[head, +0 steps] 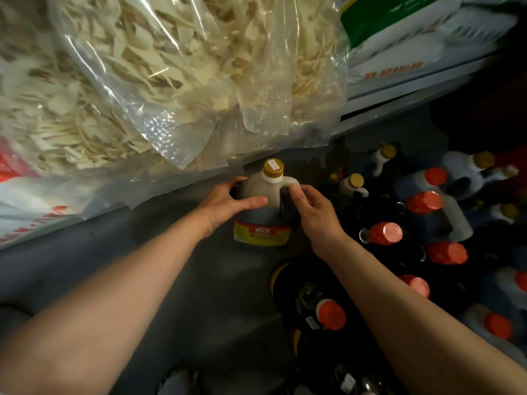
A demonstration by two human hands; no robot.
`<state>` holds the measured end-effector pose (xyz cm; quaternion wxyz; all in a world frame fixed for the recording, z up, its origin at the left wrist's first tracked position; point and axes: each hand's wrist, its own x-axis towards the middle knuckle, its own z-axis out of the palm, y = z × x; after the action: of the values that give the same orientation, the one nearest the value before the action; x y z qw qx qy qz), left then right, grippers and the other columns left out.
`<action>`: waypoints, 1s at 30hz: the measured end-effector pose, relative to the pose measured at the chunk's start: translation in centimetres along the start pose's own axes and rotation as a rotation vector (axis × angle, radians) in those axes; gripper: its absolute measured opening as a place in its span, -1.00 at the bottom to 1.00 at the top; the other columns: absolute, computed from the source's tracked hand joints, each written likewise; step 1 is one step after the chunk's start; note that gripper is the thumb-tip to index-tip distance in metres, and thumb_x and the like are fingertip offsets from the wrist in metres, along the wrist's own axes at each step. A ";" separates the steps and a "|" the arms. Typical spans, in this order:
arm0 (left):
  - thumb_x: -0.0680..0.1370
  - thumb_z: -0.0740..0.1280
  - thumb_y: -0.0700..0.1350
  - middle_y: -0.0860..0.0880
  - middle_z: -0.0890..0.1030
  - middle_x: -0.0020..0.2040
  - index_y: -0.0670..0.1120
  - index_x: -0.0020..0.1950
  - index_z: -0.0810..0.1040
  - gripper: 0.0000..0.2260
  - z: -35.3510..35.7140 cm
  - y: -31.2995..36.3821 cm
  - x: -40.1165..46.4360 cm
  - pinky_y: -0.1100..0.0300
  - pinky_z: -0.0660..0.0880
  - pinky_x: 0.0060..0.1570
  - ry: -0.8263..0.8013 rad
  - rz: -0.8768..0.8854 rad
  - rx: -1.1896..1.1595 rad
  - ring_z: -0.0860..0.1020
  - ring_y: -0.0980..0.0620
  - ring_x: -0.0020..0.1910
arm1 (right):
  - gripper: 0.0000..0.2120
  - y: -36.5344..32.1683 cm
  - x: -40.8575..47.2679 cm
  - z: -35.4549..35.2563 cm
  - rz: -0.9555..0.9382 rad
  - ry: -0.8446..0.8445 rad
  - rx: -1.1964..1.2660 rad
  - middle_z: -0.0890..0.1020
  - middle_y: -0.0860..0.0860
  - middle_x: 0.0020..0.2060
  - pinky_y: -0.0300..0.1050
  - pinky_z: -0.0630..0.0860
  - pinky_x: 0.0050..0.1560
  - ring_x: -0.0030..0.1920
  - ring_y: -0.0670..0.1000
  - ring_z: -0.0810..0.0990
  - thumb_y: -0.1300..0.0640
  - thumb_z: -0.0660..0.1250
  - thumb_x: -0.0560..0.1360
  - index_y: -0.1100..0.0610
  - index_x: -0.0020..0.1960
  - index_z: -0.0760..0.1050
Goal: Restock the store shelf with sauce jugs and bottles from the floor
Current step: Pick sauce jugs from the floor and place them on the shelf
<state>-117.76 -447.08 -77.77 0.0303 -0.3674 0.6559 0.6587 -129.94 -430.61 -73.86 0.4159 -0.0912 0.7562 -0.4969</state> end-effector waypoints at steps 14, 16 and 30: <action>0.14 0.55 0.31 0.06 0.66 0.10 0.12 0.06 0.56 -0.43 -3.4 24.4 -23.8 0.17 0.54 0.07 0.275 -0.089 -0.034 0.61 0.05 0.09 | -0.48 -24.7 -20.0 -1.8 -0.046 0.049 -0.127 0.73 0.03 -0.14 0.22 0.62 0.07 -0.02 0.11 0.70 -0.44 0.28 0.39 0.00 -0.08 0.65; 0.07 0.48 0.40 0.08 0.67 0.05 0.15 0.02 0.55 -0.38 -4.5 28.8 -27.7 0.04 0.55 0.14 0.304 -0.085 -0.013 0.62 0.04 0.07 | -0.39 -29.1 -23.3 -2.5 -0.079 0.037 -0.179 0.72 0.03 -0.15 0.24 0.61 0.08 -0.04 0.12 0.70 -0.50 0.23 0.32 0.00 -0.06 0.64; 0.09 0.35 0.61 0.02 0.67 0.06 0.12 0.11 0.54 -0.22 -13.5 60.8 -52.5 0.03 0.54 0.17 0.496 0.165 0.133 0.63 -0.01 0.04 | -0.56 -63.9 -45.1 -4.4 -0.515 0.036 -0.352 0.69 0.12 -0.15 0.04 0.56 0.06 -0.05 0.17 0.64 -0.29 0.25 0.58 0.02 -0.17 0.65</action>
<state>-105.32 -444.20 2.63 -0.1610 -0.4603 0.7128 0.5041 -121.95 -434.02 3.98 0.2408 -0.3417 0.7896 -0.4491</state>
